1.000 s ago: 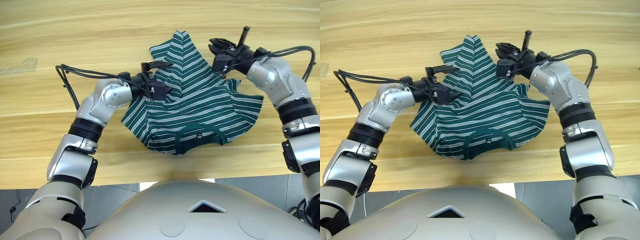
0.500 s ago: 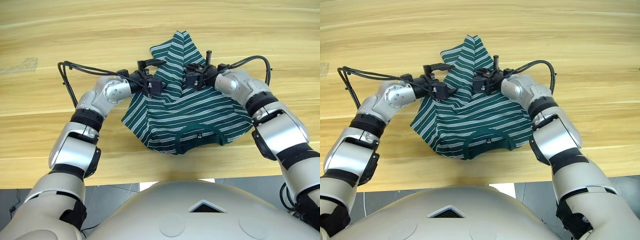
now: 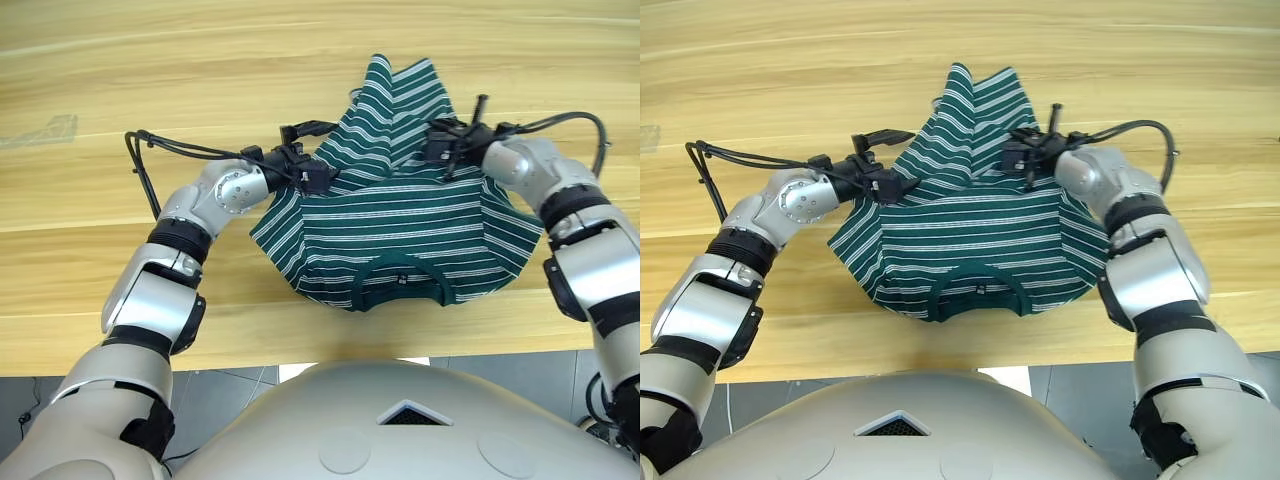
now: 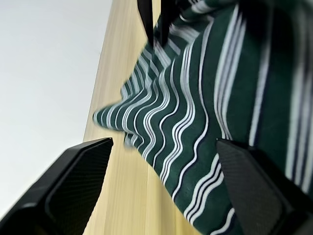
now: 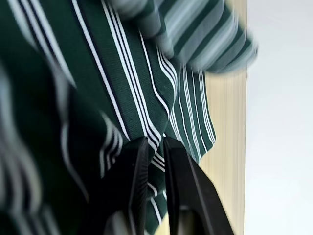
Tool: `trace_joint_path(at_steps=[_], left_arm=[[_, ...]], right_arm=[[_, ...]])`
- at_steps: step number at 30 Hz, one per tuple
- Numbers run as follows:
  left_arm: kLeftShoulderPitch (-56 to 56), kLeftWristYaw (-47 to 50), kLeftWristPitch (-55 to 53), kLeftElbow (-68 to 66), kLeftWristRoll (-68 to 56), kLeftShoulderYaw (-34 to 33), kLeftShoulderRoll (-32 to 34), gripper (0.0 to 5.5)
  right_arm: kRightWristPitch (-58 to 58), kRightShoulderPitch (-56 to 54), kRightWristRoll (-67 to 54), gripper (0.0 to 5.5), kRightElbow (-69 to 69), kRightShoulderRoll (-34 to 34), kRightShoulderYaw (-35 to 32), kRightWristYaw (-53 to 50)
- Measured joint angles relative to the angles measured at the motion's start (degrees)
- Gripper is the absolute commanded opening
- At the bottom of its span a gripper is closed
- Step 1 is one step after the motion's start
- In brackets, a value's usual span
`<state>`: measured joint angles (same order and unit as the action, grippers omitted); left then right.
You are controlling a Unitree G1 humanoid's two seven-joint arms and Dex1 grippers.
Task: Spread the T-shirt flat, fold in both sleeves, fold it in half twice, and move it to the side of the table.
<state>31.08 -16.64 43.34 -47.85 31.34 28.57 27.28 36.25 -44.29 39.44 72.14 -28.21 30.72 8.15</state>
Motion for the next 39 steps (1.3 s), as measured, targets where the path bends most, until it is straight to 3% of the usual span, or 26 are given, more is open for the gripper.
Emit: trace_joint_path(at_steps=[8, 14, 18, 23, 32, 39], left_arm=[[-2.4, 0.3, -0.5, 3.0, -0.1, -0.2, 1.6, 3.93], [-3.3, 0.3, -1.9, 3.2, -0.4, -0.4, 1.4, 3.93], [-3.2, 0.3, -1.9, 3.2, -1.3, -0.6, 1.2, 3.93], [-2.3, 0.6, -3.8, 2.7, -1.6, -2.7, 2.7, 3.93], [-5.6, 2.4, -4.6, 1.6, -3.9, -6.5, 7.2, 3.93], [-9.5, 5.5, -4.7, 1.5, -6.4, -8.4, 7.4, 3.93]], right_arm=[[4.5, 8.3, -5.6, 0.59, -5.1, -6.3, -4.4, -0.4], [6.5, 13.3, -9.0, 0.59, -10.7, -2.8, -5.8, -0.9], [5.5, 13.1, -10.4, 0.59, -10.7, 3.0, -7.8, -4.5], [1.8, 6.5, -14.1, 0.59, -6.0, 5.4, -12.7, -7.0], [2.5, 2.8, -16.8, 0.59, -6.4, 0.9, -17.9, -7.5], [4.9, 6.9, -19.3, 0.59, -16.0, -0.1, -19.2, -2.6]])
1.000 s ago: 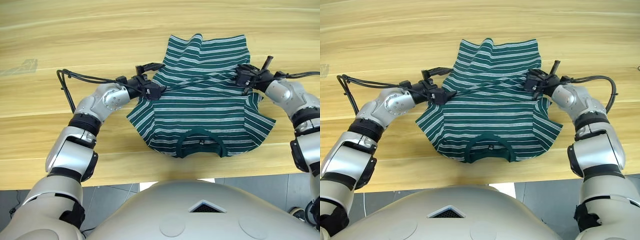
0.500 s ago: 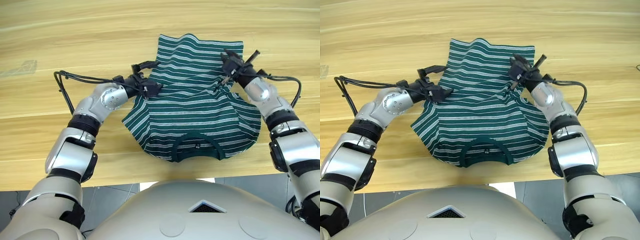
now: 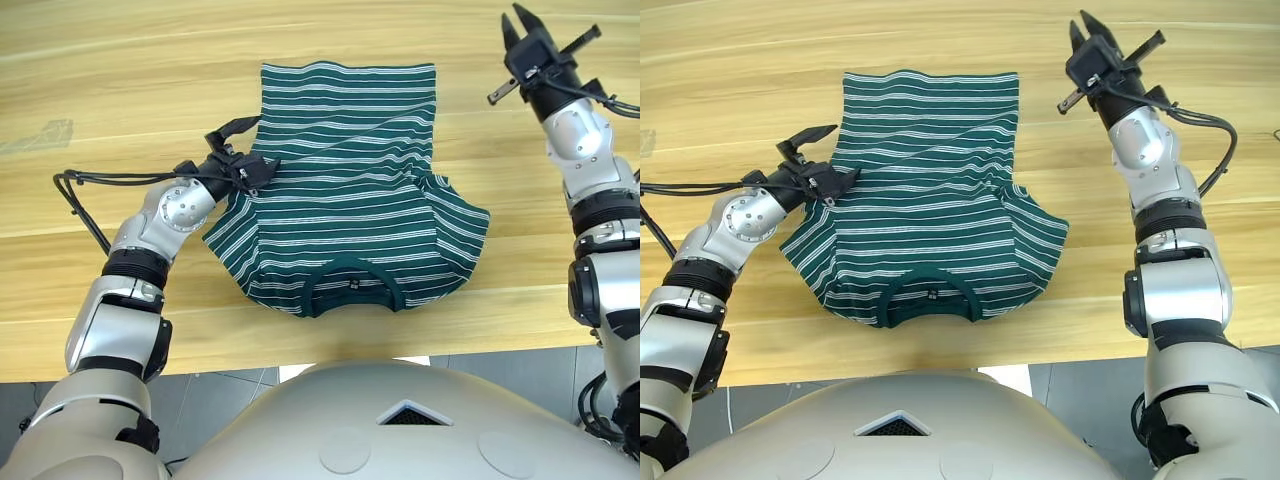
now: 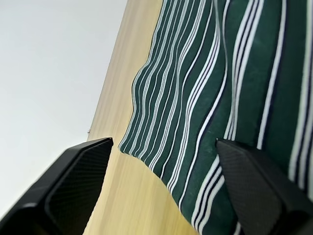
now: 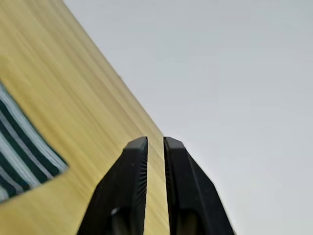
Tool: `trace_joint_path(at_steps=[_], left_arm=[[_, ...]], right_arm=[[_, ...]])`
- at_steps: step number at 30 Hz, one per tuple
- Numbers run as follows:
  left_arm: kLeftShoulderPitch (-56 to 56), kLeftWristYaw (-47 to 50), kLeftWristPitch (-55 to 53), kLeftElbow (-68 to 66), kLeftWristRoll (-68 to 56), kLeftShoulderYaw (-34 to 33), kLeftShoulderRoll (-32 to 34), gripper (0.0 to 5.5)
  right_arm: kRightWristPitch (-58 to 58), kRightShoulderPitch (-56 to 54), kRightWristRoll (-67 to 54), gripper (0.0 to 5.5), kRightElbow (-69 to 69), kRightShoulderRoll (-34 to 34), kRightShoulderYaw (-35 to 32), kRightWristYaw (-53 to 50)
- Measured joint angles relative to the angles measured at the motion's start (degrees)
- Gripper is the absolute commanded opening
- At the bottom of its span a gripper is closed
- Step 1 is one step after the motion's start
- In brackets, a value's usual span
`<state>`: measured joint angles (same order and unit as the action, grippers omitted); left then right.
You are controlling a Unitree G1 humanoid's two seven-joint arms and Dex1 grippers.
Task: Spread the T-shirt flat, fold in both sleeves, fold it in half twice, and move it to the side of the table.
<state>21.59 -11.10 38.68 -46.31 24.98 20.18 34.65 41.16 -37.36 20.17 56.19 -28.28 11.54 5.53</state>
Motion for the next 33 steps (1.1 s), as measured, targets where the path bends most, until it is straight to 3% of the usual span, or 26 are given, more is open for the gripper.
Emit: trace_joint_path(at_steps=[8, 14, 21, 33], left_arm=[[-7.6, 1.1, -3.0, 11.3, -0.5, -2.0, 1.0, 3.93], [-10.3, 3.7, -13.3, 20.1, 5.7, -4.5, 3.7, 3.93], [-12.0, 10.2, -17.5, 36.4, 4.0, -13.3, 2.3, 3.93], [-16.8, 6.8, -17.9, 44.3, -0.6, -18.7, 1.3, 3.93]], right_arm=[[-2.0, 11.2, -0.8, 0.59, -15.8, -0.7, 0.0, 4.6], [-5.3, 18.4, 0.9, 0.59, -27.9, -1.9, 0.5, 6.7], [-12.0, 30.9, -0.9, 0.59, -51.0, -11.6, 3.9, 25.8], [-17.0, 35.1, 0.2, 0.59, -49.9, -18.0, 5.0, 34.9]])
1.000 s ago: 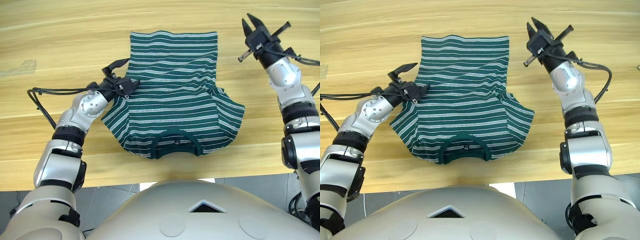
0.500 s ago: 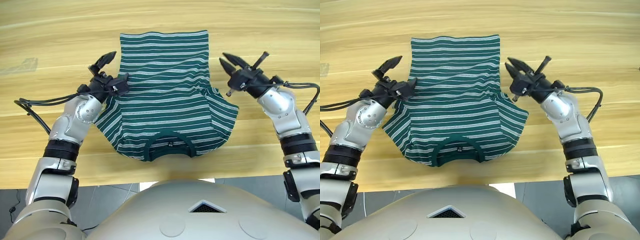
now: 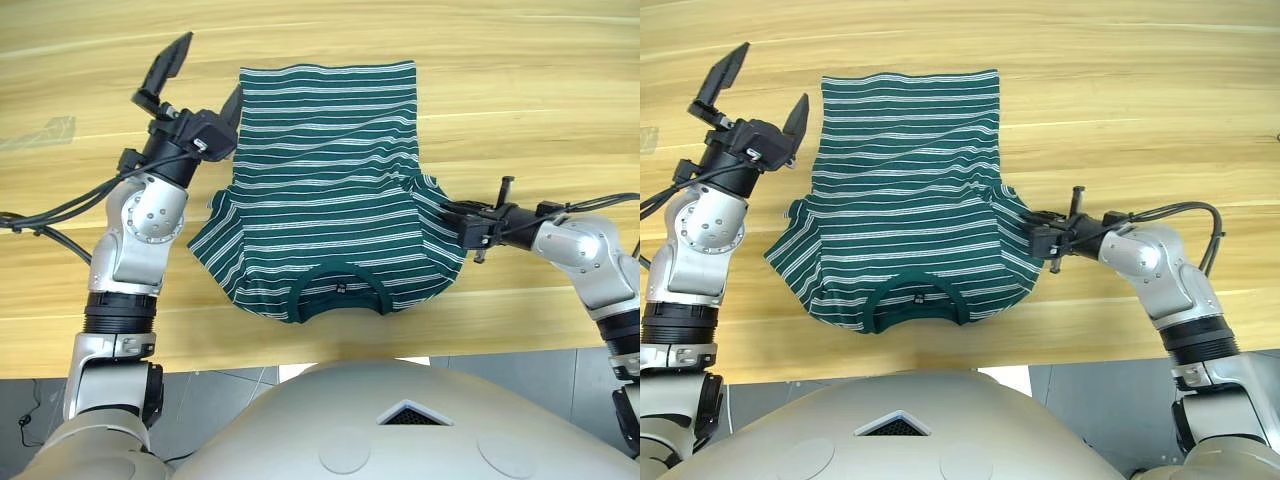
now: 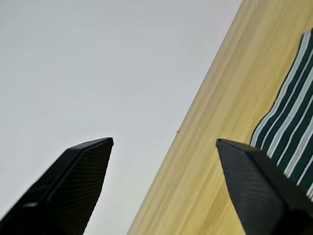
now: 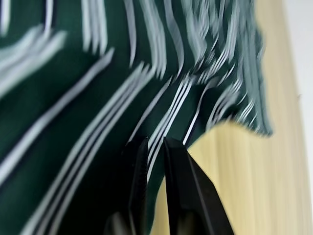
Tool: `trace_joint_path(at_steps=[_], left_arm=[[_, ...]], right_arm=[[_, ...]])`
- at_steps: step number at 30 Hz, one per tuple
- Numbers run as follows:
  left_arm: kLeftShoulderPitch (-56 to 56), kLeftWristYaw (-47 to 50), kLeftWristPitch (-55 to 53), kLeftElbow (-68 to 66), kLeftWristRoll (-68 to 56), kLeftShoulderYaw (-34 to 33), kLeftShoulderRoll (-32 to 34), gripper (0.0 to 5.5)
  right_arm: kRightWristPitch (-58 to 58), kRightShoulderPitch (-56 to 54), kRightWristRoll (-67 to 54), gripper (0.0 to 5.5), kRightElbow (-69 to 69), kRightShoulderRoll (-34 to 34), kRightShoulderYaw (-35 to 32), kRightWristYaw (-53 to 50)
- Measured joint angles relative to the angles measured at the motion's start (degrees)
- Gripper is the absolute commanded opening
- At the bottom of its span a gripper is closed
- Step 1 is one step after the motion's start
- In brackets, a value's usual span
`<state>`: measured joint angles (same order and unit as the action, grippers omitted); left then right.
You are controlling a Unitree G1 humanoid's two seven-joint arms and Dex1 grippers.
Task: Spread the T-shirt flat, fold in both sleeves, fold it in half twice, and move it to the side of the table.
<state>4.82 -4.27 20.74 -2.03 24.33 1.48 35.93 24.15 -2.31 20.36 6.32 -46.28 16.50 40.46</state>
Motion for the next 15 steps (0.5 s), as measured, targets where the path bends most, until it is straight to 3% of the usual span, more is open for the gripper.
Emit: trace_joint_path(at_steps=[10, 15], left_arm=[[-3.5, -2.0, -0.8, 4.1, 0.1, -1.5, 0.3, 3.93], [-3.7, -2.6, -1.1, 4.2, 0.2, -1.0, -0.3, 3.93]], right_arm=[[-6.6, 8.0, -11.3, 0.59, -10.8, -8.3, -2.6, 13.4], [-7.6, 8.1, -10.0, 0.59, -11.4, -8.3, -3.5, 12.4]])
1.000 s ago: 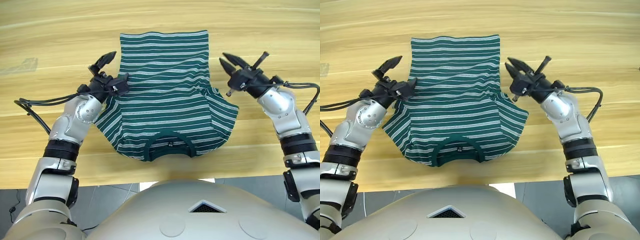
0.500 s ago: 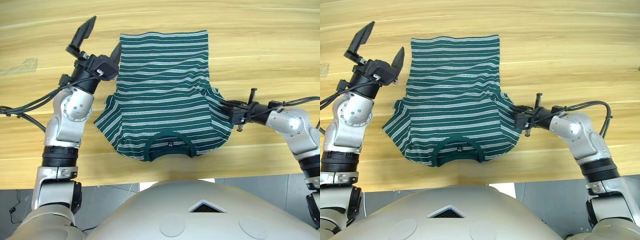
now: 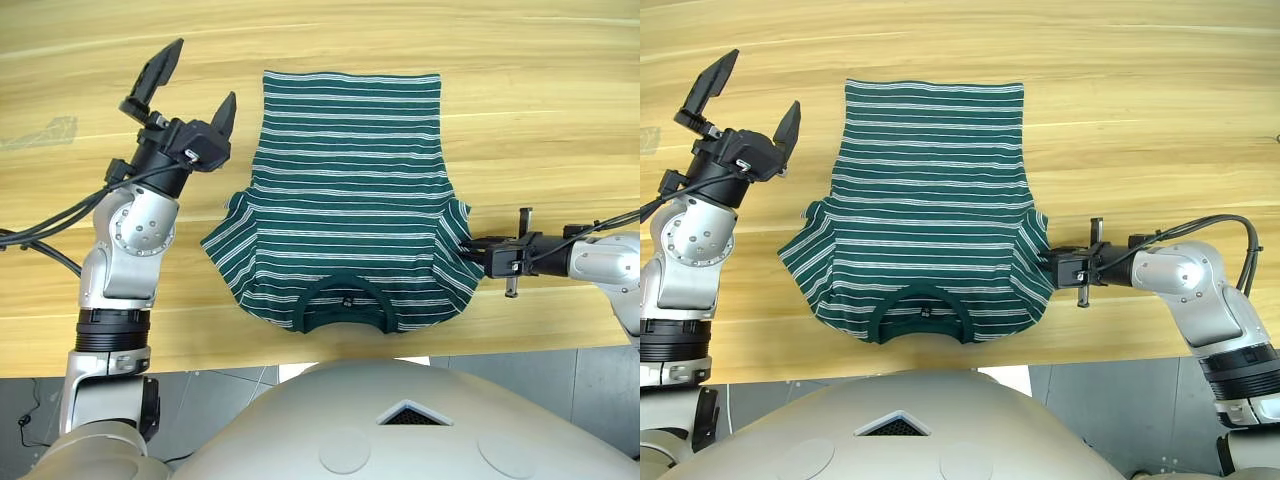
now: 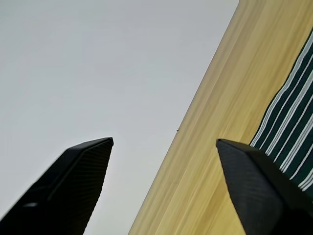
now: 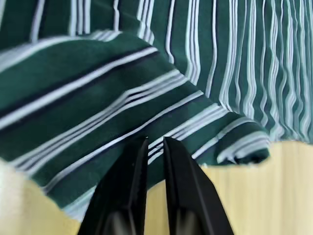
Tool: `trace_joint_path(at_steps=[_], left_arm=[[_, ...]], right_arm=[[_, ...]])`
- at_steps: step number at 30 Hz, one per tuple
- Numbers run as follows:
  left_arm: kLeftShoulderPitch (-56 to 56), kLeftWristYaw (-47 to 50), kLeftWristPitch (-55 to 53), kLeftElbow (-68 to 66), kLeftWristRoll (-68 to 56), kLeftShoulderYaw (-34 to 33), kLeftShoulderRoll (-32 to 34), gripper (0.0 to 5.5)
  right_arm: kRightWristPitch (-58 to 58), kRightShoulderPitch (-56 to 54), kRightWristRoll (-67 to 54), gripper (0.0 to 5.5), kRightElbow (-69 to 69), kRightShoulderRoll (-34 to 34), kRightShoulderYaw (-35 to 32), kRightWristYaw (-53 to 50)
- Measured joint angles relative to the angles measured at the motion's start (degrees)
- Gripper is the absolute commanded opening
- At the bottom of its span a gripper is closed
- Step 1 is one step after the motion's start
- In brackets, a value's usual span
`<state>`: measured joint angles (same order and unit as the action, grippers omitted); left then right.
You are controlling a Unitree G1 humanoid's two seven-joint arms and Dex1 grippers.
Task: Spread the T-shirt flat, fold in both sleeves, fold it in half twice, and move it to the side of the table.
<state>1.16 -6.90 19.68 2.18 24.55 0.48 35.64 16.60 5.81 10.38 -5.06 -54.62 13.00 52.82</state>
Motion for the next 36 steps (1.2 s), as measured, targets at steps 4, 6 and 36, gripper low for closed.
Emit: trace_joint_path(at_steps=[4, 6, 36], left_arm=[[-0.5, -0.4, -0.2, 0.3, 0.0, -0.1, -0.1, 3.93], [-0.5, -0.4, -0.1, 0.3, 0.0, -0.3, -0.1, 3.93], [-45.9, -7.5, -27.7, 19.9, -78.6, -12.0, -33.4, 3.93]], right_arm=[[0.6, -4.9, 0.5, 0.59, 3.9, 0.0, -4.9, -3.9], [0.5, -6.5, 0.4, 0.59, 3.9, -0.4, -6.9, -4.1], [1.3, -18.1, -10.0, 0.59, -2.0, 19.4, -24.0, -31.6]])
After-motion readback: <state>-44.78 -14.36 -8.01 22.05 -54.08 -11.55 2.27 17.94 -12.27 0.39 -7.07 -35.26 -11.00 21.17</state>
